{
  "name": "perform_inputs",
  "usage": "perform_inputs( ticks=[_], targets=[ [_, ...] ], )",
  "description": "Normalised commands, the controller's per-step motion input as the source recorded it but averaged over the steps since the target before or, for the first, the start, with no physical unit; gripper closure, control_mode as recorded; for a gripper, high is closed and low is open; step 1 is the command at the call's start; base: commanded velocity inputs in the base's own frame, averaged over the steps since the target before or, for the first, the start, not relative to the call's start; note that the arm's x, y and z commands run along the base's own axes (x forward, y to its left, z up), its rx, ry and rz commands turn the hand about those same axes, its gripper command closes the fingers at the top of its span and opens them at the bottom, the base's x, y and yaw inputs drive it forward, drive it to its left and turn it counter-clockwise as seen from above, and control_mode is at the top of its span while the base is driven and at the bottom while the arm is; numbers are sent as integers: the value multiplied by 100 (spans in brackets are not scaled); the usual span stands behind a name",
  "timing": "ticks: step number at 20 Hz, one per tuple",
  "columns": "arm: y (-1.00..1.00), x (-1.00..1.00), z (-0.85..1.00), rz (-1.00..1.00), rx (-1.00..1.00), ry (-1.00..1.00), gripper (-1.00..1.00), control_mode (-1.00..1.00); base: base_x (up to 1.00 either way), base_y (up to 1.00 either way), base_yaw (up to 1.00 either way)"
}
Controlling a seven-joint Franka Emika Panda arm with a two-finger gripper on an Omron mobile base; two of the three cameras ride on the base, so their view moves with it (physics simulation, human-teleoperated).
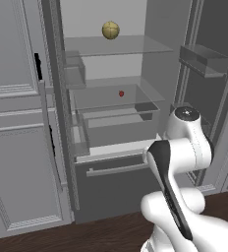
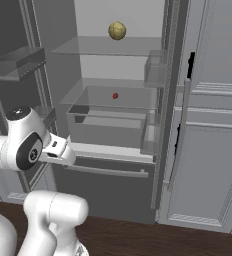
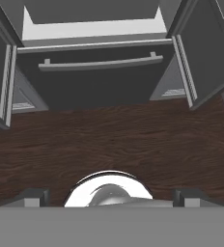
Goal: Take the strawberry from the fridge and place it on top of the pancake, located on the dining counter.
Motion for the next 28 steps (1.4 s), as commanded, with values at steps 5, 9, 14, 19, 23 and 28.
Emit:
perform_inputs(
  ticks=[5, 9, 14, 19, 23, 28],
  targets=[
    [0, 0, 0, 0, 0, 0, -100, -100, 0, 0, 0],
    [3, 10, 0, 0, 0, 0, -100, 100, 15, 3, 0],
    [0, 0, 0, 0, 0, 0, -100, 100, 88, 0, 0],
    [0, 0, 0, 0, 0, 0, -100, 100, 91, 0, 0],
    [0, 0, 0, 0, 0, 0, -100, 100, 67, 0, 0],
    [0, 0, 0, 0, 0, 0, -100, 100, 41, 0, -7]
  ],
)
